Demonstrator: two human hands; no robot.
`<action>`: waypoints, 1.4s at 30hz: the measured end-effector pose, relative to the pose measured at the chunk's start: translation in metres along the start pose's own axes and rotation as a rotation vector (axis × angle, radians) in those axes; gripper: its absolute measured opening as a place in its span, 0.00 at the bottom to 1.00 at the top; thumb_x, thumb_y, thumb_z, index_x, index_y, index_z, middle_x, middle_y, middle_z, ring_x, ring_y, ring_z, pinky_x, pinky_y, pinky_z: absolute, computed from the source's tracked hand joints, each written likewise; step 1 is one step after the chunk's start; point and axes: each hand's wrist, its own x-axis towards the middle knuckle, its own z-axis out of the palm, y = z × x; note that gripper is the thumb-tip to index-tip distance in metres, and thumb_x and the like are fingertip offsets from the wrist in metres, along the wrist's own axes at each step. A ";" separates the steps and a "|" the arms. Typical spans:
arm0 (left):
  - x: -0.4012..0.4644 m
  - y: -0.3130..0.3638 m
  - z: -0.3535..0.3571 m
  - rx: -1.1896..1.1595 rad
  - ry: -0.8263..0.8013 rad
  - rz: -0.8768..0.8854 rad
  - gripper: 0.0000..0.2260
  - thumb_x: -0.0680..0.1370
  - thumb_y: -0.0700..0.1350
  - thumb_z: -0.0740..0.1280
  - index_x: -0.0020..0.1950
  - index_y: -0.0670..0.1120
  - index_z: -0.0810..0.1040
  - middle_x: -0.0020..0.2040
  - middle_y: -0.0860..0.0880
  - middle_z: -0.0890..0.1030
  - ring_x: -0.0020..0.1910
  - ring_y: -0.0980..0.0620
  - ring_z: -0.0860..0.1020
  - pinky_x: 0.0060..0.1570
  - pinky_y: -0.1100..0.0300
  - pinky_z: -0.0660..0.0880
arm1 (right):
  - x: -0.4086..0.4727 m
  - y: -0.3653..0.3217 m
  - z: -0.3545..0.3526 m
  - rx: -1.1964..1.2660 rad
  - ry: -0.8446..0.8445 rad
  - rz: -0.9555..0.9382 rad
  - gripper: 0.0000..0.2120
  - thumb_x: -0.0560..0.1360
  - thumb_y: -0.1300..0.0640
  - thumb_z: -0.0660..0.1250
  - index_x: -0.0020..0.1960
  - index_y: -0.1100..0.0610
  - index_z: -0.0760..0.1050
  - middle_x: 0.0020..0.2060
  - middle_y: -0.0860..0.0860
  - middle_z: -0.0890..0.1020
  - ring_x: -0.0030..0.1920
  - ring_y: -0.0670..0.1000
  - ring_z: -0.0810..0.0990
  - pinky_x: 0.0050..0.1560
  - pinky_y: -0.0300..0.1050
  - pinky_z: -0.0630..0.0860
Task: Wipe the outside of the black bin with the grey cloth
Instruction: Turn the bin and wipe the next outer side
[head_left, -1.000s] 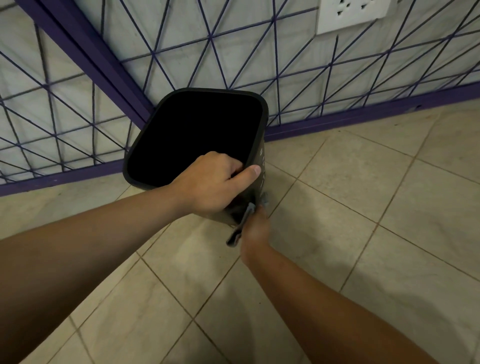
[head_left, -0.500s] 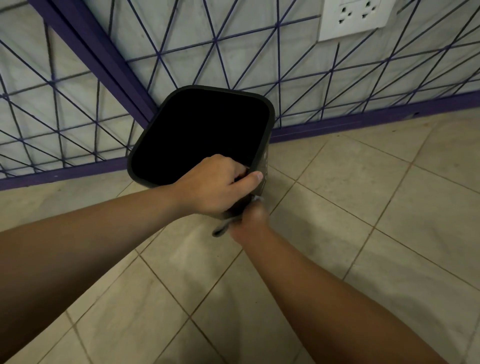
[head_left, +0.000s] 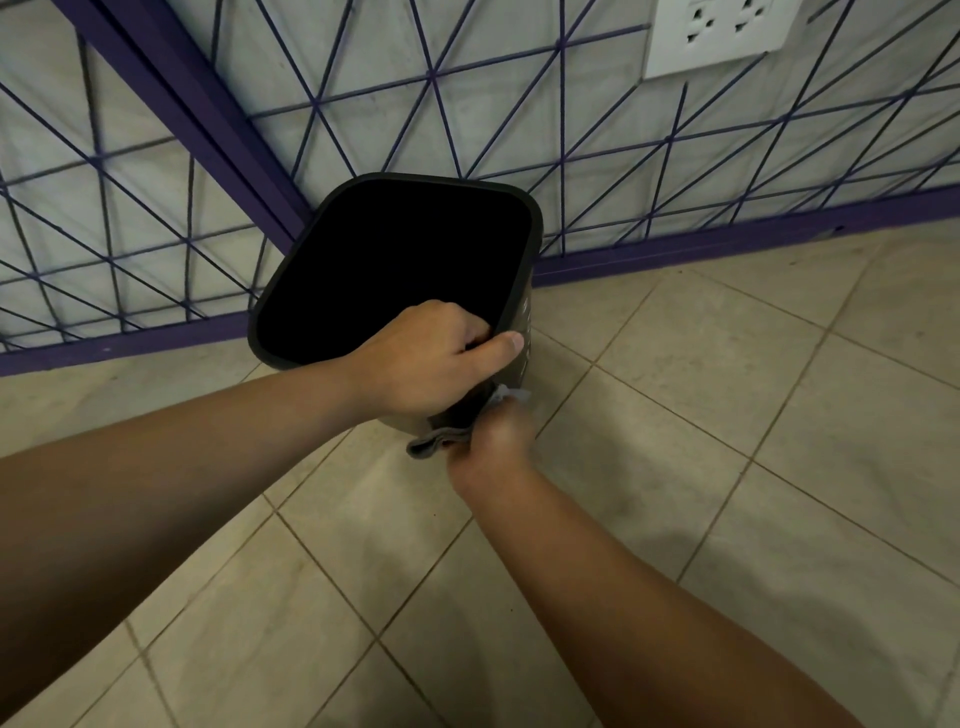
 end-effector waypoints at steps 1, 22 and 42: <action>0.000 0.000 -0.001 -0.005 -0.005 0.000 0.26 0.81 0.56 0.62 0.30 0.39 0.69 0.26 0.46 0.68 0.26 0.47 0.69 0.30 0.49 0.68 | -0.001 0.004 -0.001 -0.025 0.004 -0.022 0.22 0.89 0.53 0.49 0.78 0.58 0.70 0.71 0.59 0.78 0.69 0.58 0.78 0.66 0.54 0.79; -0.004 0.002 0.006 -0.223 -0.152 -0.199 0.24 0.80 0.63 0.56 0.71 0.53 0.71 0.64 0.54 0.79 0.65 0.54 0.75 0.70 0.49 0.68 | 0.027 -0.019 -0.047 -0.236 -0.149 -0.165 0.27 0.87 0.43 0.53 0.80 0.56 0.66 0.74 0.53 0.74 0.78 0.56 0.70 0.75 0.48 0.67; -0.005 -0.002 0.010 -0.404 -0.124 -0.142 0.15 0.84 0.53 0.58 0.63 0.49 0.80 0.57 0.53 0.84 0.59 0.61 0.79 0.66 0.59 0.72 | 0.102 0.046 -0.030 -0.296 -0.207 -0.400 0.52 0.64 0.14 0.59 0.82 0.37 0.60 0.83 0.44 0.62 0.84 0.47 0.58 0.84 0.60 0.57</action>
